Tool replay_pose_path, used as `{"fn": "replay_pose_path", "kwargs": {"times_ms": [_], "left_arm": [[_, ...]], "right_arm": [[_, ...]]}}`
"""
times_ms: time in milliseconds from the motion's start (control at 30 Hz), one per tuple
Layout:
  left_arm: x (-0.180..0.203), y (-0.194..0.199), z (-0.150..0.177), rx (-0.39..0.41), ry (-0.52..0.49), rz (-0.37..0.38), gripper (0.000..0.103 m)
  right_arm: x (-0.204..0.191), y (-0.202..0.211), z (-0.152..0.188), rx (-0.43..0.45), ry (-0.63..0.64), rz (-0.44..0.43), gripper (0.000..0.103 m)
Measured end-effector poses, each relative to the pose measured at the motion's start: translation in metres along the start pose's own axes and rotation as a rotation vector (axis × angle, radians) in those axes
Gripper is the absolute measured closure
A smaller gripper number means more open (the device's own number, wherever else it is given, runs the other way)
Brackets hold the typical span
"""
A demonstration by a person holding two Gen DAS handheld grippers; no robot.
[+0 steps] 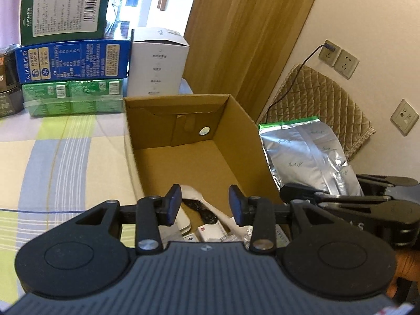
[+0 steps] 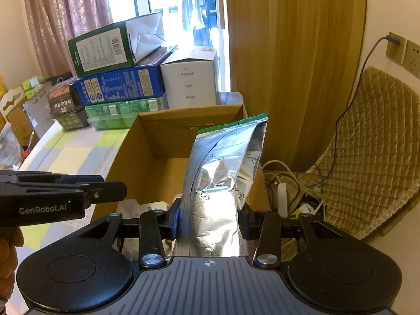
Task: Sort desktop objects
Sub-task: 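Lower the spoon with the left tool while the right lowers the foil bag into the cardboard box, then open the left tool while the right opens, dropping spoon and foil bag into the box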
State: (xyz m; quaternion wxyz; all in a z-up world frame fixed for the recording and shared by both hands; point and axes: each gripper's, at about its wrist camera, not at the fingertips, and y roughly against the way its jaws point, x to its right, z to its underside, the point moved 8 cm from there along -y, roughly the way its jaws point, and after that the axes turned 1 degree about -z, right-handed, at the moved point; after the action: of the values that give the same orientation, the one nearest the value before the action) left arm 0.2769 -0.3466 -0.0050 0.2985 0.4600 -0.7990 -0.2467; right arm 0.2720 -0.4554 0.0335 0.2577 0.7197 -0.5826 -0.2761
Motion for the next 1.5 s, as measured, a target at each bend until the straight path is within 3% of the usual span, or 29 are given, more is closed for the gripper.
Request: {"fn": "replay_pose_path", "kwargs": {"times_ms": [333,433,500,700,967,1167,1500], "left_arm": [[-0.010,0.011,0.001,0.015,0.005,-0.014,0.067],[-0.014,0.014,0.000,0.023,0.004,-0.026,0.056],[-0.016,0.017,0.000,0.030,0.003,-0.040,0.038],[-0.024,0.026,0.007,0.033,0.010,-0.068,0.020],[-0.022,0.045,0.031,0.030,0.005,-0.085,0.002],[-0.018,0.069,0.049,0.040,-0.002,-0.099,0.001],[-0.007,0.106,0.092,0.001,-0.001,-0.146,0.001]], "right_arm": [[-0.015,-0.007,-0.012,0.001,0.019,-0.015,0.064],[-0.020,-0.009,-0.019,0.014,0.025,-0.037,0.063],[-0.022,-0.007,-0.024,0.034,0.025,-0.044,0.049],[-0.021,0.007,-0.027,0.090,0.022,-0.017,0.041],[-0.014,0.032,0.000,0.089,-0.016,0.004,0.023],[-0.011,0.060,0.024,0.110,-0.022,0.050,0.003],[-0.017,0.105,0.079,0.085,-0.056,0.102,0.002]]}}
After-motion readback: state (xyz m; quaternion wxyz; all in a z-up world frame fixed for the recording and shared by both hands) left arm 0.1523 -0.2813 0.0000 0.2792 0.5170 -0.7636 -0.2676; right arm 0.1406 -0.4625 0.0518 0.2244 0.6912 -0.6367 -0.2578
